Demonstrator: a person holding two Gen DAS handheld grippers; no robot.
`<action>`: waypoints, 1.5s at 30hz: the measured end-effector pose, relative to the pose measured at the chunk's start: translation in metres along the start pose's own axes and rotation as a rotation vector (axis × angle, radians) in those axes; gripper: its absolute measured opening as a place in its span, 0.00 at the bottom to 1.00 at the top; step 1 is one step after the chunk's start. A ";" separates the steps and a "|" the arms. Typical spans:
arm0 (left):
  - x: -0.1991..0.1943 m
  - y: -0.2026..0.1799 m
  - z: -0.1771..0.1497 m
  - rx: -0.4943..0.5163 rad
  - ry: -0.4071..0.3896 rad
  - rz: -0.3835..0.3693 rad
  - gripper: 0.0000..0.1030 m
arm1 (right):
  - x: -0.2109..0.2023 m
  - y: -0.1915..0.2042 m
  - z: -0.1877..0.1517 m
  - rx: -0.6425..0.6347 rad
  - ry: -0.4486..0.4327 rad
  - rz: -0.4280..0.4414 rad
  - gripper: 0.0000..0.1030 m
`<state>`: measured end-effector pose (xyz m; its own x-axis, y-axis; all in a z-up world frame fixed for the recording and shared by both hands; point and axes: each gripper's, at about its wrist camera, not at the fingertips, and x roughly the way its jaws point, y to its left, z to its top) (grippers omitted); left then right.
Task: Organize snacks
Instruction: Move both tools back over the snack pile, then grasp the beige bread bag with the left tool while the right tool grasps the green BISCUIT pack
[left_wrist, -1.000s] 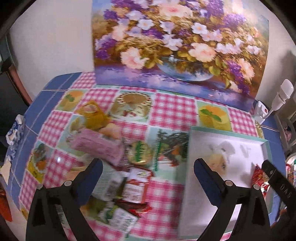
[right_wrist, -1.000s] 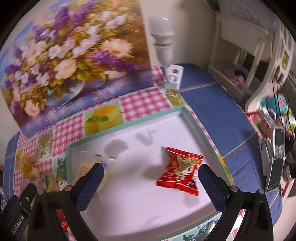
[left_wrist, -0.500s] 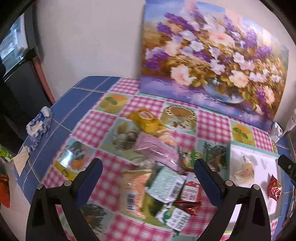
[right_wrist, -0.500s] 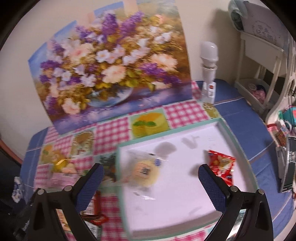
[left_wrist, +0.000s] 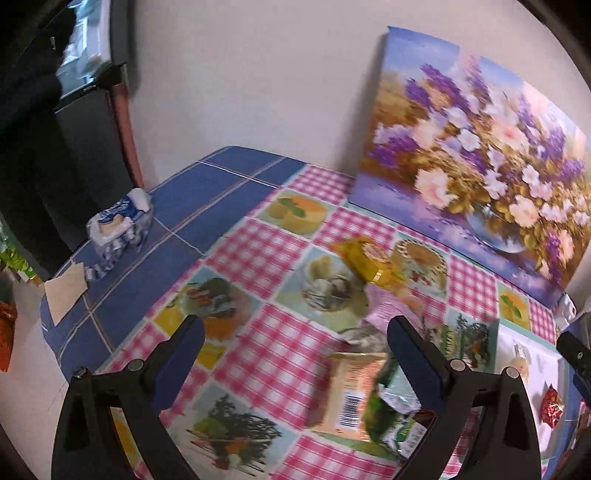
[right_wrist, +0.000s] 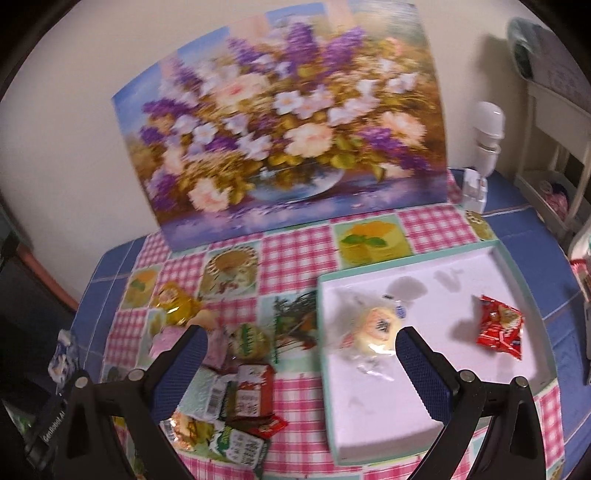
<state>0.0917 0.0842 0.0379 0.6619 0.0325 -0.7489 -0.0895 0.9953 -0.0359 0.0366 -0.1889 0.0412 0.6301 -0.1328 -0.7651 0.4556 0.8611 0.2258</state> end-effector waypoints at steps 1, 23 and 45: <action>0.000 0.005 0.000 -0.002 -0.002 0.007 0.96 | 0.002 0.007 -0.003 -0.016 0.005 0.002 1.00; 0.026 0.070 -0.003 -0.050 0.117 0.081 0.96 | 0.040 0.086 -0.057 -0.213 0.155 0.015 1.00; 0.064 0.028 -0.021 0.017 0.297 -0.149 0.96 | 0.089 0.074 -0.085 -0.190 0.350 -0.015 0.89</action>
<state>0.1161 0.1122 -0.0253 0.4203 -0.1386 -0.8968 0.0059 0.9887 -0.1500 0.0730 -0.0955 -0.0610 0.3566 0.0009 -0.9342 0.3178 0.9403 0.1222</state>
